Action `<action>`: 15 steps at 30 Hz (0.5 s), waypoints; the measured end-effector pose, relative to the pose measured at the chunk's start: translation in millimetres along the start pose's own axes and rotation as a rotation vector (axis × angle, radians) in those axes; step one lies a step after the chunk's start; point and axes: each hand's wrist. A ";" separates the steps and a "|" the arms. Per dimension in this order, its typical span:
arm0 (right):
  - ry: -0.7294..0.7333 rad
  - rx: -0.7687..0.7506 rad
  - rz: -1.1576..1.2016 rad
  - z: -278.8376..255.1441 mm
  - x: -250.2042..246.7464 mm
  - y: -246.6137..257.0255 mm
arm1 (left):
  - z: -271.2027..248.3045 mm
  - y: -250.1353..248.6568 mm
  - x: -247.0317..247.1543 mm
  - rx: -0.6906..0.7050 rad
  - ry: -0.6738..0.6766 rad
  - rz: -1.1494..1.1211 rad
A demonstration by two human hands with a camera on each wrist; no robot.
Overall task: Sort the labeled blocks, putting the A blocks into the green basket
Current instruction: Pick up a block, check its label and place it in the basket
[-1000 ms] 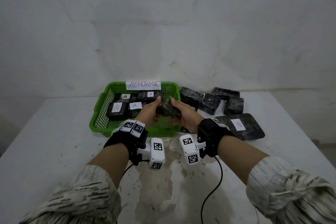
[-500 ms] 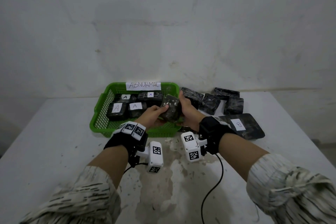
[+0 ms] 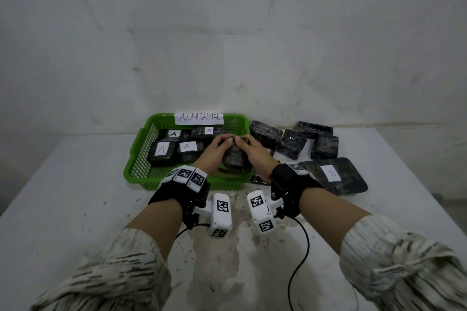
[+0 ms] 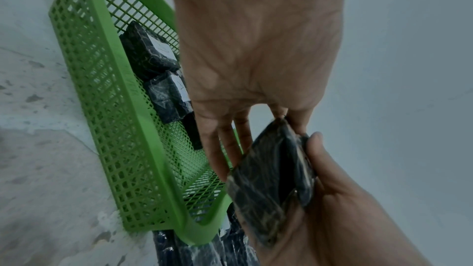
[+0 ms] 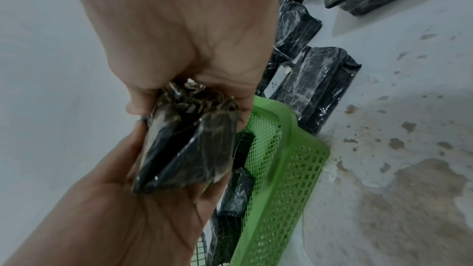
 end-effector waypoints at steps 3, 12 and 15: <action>0.022 0.053 0.080 0.9 -1.5 -0.9 | 2.0 0.1 -0.1 0.008 0.031 -0.054; -0.011 0.047 0.141 2.6 -6.4 -4.0 | -3.1 4.5 -0.2 -0.018 0.104 -0.185; 0.010 0.075 0.238 -0.5 -7.2 -1.9 | -3.2 4.5 -1.6 -0.032 0.076 -0.191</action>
Point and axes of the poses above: each hand's wrist, its own z-axis towards the middle knuckle, its own x-axis out of the palm, y = z × x, and after that the axes turned 8 degrees about z, right-handed
